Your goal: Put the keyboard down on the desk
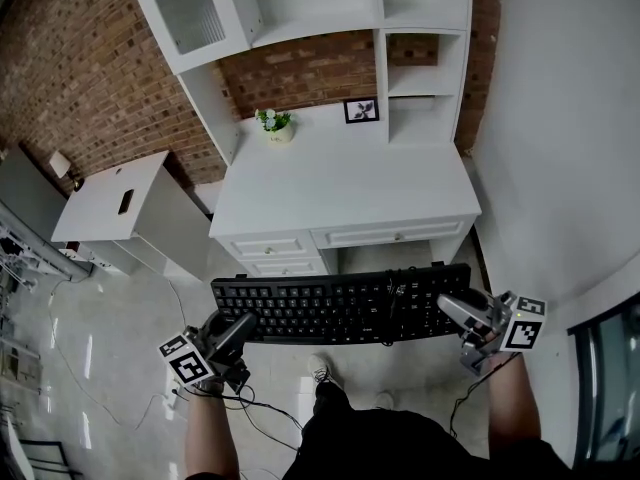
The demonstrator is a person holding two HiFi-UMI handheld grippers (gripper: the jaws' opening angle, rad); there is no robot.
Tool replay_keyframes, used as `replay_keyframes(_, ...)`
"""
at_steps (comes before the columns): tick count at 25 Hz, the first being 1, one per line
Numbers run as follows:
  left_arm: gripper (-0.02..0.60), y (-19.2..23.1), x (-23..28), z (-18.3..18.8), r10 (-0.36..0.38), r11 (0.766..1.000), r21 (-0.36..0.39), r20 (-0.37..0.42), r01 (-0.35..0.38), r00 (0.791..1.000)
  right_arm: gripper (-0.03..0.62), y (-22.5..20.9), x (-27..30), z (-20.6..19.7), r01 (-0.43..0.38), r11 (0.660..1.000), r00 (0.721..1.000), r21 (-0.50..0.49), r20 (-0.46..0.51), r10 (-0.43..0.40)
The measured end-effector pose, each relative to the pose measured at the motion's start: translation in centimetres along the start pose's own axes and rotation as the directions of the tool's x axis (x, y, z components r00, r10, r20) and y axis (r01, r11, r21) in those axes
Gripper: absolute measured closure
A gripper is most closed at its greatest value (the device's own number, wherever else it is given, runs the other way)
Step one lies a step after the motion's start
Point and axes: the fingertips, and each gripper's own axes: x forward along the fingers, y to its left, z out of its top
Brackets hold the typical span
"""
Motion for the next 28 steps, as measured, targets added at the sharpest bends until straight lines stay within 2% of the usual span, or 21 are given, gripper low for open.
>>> replay_keyframes(13,0.314,7.7,3.8,3.4,-0.061,0.998,-0.034,-0.027,0.061,0.998,0.451,-3.6,5.8,1.7,0.076,0.997,0.997,-0.007,0.014,-0.076)
replay_keyframes(28,0.316,19.9,6.0,8.1,-0.120,0.988,-0.106,-0.052,0.114,0.991,0.453,-8.0,16.7,2.6,0.165,0.986,0.986,-0.010,0.006,-0.165)
